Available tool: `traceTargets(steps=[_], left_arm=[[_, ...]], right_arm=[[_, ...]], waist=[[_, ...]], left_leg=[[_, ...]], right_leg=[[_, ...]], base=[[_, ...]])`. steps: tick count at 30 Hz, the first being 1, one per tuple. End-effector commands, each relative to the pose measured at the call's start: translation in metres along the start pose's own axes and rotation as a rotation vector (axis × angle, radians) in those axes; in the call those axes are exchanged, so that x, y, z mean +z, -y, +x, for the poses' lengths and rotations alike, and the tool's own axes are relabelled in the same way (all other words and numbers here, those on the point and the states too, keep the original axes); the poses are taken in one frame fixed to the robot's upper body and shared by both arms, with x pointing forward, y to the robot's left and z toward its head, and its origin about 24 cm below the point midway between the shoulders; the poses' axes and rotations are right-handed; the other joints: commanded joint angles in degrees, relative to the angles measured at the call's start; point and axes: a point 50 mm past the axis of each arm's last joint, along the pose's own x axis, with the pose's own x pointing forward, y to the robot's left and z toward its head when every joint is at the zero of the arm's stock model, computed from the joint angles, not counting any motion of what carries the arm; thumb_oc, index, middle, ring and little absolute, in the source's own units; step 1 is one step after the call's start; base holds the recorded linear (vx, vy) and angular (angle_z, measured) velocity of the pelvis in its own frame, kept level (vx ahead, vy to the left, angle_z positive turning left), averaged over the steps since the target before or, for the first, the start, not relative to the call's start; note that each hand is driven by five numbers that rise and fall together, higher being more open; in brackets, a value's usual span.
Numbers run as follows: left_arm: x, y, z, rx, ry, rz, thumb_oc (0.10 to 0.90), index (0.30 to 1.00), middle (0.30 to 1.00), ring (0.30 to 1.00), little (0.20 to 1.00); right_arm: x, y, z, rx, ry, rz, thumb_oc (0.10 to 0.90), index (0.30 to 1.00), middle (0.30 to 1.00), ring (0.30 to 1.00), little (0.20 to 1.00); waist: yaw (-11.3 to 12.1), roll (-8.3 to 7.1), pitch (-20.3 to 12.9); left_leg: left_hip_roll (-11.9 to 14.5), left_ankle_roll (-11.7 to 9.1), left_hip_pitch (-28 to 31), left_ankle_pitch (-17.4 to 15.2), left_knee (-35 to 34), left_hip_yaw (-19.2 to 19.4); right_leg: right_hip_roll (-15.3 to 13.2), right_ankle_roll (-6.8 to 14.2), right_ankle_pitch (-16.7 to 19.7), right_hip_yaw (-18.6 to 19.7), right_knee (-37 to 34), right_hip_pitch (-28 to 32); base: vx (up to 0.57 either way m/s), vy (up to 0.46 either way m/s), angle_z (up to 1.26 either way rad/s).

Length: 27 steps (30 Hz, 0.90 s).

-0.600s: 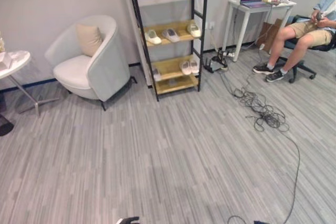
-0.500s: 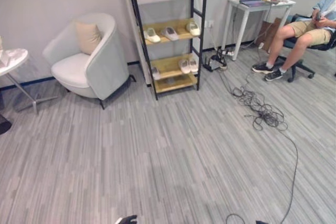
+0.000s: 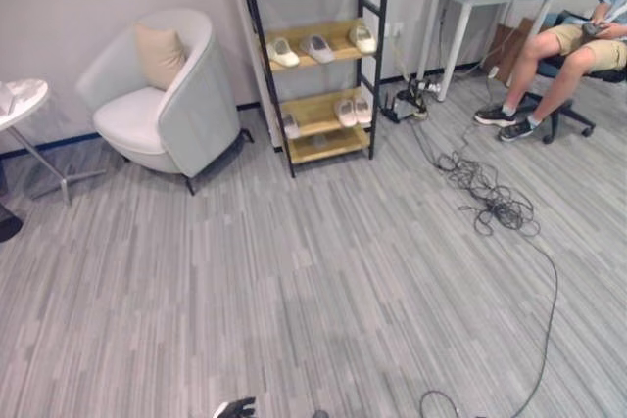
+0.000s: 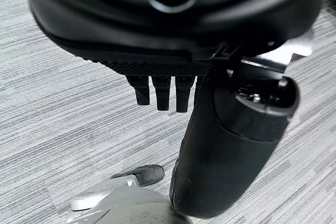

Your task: Arrange the slippers neatly on the shoe rack.

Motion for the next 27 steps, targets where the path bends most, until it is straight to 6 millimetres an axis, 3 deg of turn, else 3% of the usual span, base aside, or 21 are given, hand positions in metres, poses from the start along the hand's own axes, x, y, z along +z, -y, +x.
traceTargets(steps=[1,10,13,19,21,24,27], left_arm=[[0.033,-0.001,0.004,0.011,0.091,0.024,0.800,0.900,0.900,0.900,0.900],[0.044,-0.001,0.005,0.010,0.123,0.016,0.800,0.900,0.900,0.900,0.900],[0.039,-0.001,0.005,0.010,0.110,0.019,0.800,0.900,0.900,0.900,0.900],[0.034,-0.004,0.004,0.019,0.101,0.002,0.800,0.900,0.900,0.900,0.900],[0.026,-0.005,0.004,0.023,0.076,-0.011,0.800,0.900,0.900,0.900,0.900],[0.015,-0.007,0.003,0.028,0.039,-0.021,0.800,0.900,0.900,0.900,0.900],[0.017,-0.009,0.003,0.028,0.048,-0.023,0.800,0.900,0.900,0.900,0.900]], right_arm=[[0.019,0.012,0.003,-0.048,0.052,-0.028,0.800,0.900,0.900,0.900,0.900],[0.023,0.014,0.003,-0.057,0.067,-0.012,0.800,0.900,0.900,0.900,0.900],[0.025,0.015,0.003,-0.057,0.071,-0.017,0.800,0.900,0.900,0.900,0.900],[0.031,0.015,0.004,-0.055,0.091,0.002,0.800,0.900,0.900,0.900,0.900],[0.027,0.011,0.003,-0.043,0.080,-0.011,0.800,0.900,0.900,0.900,0.900],[0.026,0.007,0.003,-0.024,0.077,-0.020,0.800,0.900,0.900,0.900,0.900],[0.029,0.005,0.003,-0.008,0.090,-0.008,0.800,0.900,0.900,0.900,0.900]], waist=[[-0.01,-1.76,0.52],[0.20,-3.25,3.46],[0.63,-3.31,3.05],[3.07,-3.49,3.01],[3.80,-3.69,2.11],[4.67,-4.86,1.15],[5.26,-5.51,0.08]], left_leg=[[4.09,-5.47,-2.07,-3.28,4.45,-3.35],[4.06,-6.64,-9.34,-4.55,17.71,-3.88],[2.61,-5.71,-10.26,-4.67,14.65,-3.74],[0.56,-5.57,-18.89,1.54,10.69,0.03],[0.15,-4.91,-18.06,0.83,10.22,-0.71],[-1.23,-3.58,-18.05,-0.81,12.59,-1.09],[-2.14,-1.54,-15.90,-3.28,13.05,-0.39]], right_leg=[[-1.95,3.76,-3.32,1.26,3.42,-1.70],[-1.52,1.87,-4.26,1.34,4.04,-1.20],[-1.27,2.22,-5.02,1.35,3.76,-0.62],[-0.07,2.71,-7.36,4.04,2.54,2.64],[-0.13,2.98,-8.35,5.61,2.61,3.94],[-2.37,3.96,-8.85,7.24,4.72,5.37],[-4.32,5.87,-7.28,8.09,11.38,3.98]], base=[[0.00,-0.065,0.05],[0.05,-0.075,0.06],[0.17,0.012,0.08],[0.22,0.052,0.05],[0.29,0.108,-0.52],[0.32,0.135,-0.68],[0.28,0.154,-0.39]])
